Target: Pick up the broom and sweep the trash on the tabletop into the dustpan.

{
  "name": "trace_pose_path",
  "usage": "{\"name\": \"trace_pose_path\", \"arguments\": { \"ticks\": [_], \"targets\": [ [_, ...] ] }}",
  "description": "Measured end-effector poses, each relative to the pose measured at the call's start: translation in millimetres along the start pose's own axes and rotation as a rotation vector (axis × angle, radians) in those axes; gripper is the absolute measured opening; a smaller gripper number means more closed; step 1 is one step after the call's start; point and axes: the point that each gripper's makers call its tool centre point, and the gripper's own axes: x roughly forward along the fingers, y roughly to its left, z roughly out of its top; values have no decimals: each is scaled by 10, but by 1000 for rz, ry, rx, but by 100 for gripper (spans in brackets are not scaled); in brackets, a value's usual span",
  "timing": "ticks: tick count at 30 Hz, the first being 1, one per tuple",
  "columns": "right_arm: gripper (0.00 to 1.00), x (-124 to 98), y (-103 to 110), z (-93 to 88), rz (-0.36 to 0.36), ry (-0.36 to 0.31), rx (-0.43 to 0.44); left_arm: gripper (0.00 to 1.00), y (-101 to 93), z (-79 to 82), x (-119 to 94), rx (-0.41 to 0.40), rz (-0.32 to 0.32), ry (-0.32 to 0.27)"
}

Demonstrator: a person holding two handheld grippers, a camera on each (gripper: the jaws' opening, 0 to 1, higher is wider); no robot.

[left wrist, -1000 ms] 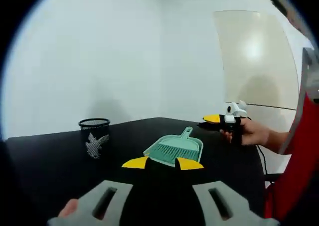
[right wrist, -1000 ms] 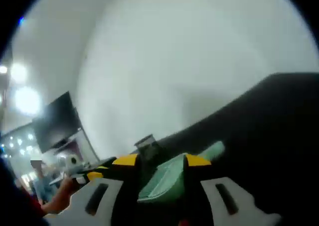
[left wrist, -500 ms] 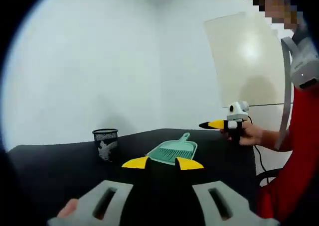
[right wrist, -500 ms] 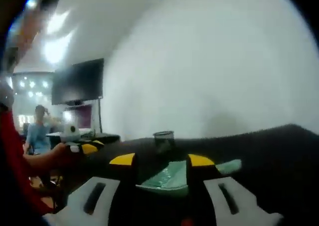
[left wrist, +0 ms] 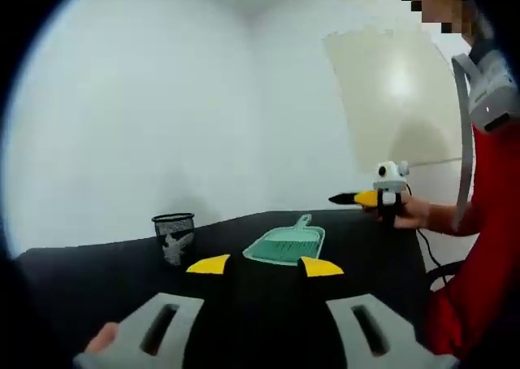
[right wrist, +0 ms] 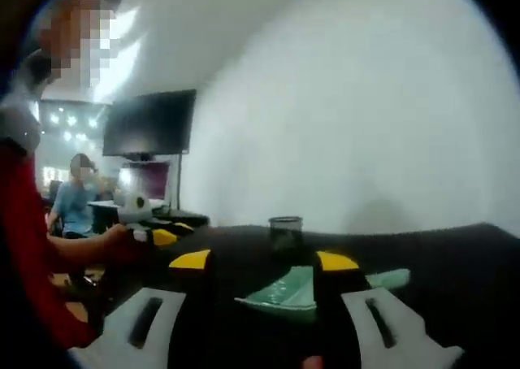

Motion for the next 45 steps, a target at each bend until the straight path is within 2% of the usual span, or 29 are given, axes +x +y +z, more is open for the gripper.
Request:
{"name": "trace_pose_path", "arguments": {
  "ticks": [4,7,11,14,17,22,27,45],
  "targets": [
    [50,-14,-20,12,-3,-11,25,33,-68,-82,23,-5,-27,36],
    [50,-23,-11,16,-1,-16,20,31,-70,-66,9,-18,-30,23],
    [50,16,-30,-112,0,41,22,31,-22,-47,-13,-67,-27,2],
    [50,23,-36,-148,3,59,19,29,6,-24,-30,-98,-24,-18],
    [50,25,-69,-189,0,74,24,29,44,-60,-24,-117,-14,-7],
    [49,24,-108,-224,-6,87,61,29,21,-90,-12,-109,-21,11],
    [49,20,-101,-218,-5,83,73,28,43,-68,-29,-113,-11,-2],
    [48,21,-75,-218,-5,85,69,27,55,-61,-48,-109,-4,-5]
  ]
}}
